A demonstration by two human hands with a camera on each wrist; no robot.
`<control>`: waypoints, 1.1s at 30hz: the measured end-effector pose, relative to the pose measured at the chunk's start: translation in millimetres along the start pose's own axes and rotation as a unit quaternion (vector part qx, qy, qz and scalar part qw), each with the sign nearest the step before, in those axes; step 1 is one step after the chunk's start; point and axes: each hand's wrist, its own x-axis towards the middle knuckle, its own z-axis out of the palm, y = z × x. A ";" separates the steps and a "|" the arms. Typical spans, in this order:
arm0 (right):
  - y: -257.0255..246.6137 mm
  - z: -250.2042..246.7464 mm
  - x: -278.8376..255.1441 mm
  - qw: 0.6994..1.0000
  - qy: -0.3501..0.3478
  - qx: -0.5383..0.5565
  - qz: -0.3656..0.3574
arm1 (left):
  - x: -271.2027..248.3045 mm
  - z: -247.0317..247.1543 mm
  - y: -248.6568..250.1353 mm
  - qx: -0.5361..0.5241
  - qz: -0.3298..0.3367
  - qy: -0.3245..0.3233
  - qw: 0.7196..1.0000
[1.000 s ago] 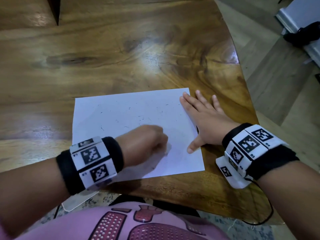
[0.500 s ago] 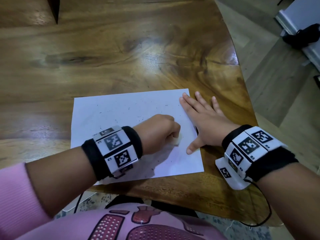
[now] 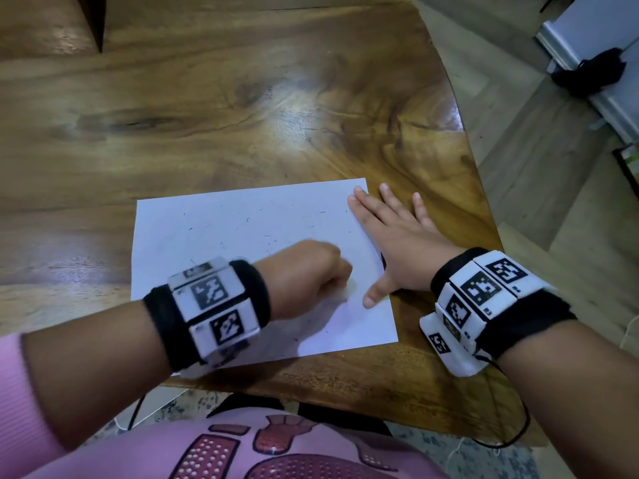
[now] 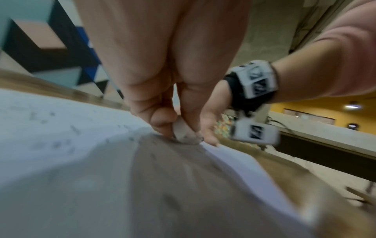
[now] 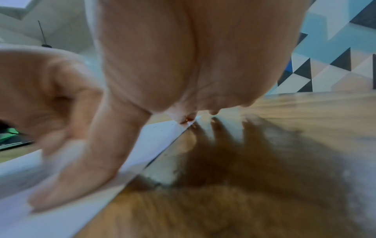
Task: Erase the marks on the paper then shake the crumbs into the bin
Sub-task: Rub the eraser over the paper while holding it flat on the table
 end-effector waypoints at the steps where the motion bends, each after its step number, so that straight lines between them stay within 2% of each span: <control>1: 0.2 0.5 0.4 1.000 0.001 -0.001 0.000 | -10.6 6.0 1.5 -0.005 0.005 -0.025 1.000; 3: 0.4 1.1 0.7 1.000 0.001 -0.001 0.000 | -27.6 14.6 2.4 -0.029 -0.006 -0.077 0.997; 4: 0.3 1.1 0.6 1.000 0.000 -0.001 -0.001 | -28.7 14.8 1.6 -0.037 -0.007 -0.078 0.996; 9: 0.2 1.1 0.4 1.000 -0.001 0.002 -0.002 | 8.0 0.3 5.0 -0.002 0.006 0.002 1.000; 15: 1.0 1.2 -1.2 1.000 0.012 0.009 -0.002 | -22.4 19.2 -7.7 0.015 0.016 -0.033 0.999; 16: 0.7 1.7 -4.0 1.000 0.019 0.008 -0.005 | -24.2 21.6 -9.1 0.040 0.041 -0.020 0.998; 18: 0.6 5.5 -11.5 0.999 0.035 -0.002 -0.009 | -23.5 22.8 -9.2 0.045 0.040 -0.018 0.998; 22: 0.7 15.2 -23.2 1.000 0.011 -0.012 -0.004 | -19.7 8.8 -4.7 0.034 -0.012 -0.053 0.998; 24: 1.0 17.0 -22.2 1.000 0.006 -0.010 0.000 | -4.4 -1.1 -1.3 0.026 -0.019 -0.038 0.999; 29: 1.3 19.6 -19.5 1.000 -0.002 0.017 0.003 | 46.7 -17.2 15.1 0.016 -0.053 0.049 0.997; 33: 3.1 20.1 -19.8 0.999 -0.005 0.035 -0.001 | 26.8 1.1 14.9 -0.009 -0.036 0.014 0.999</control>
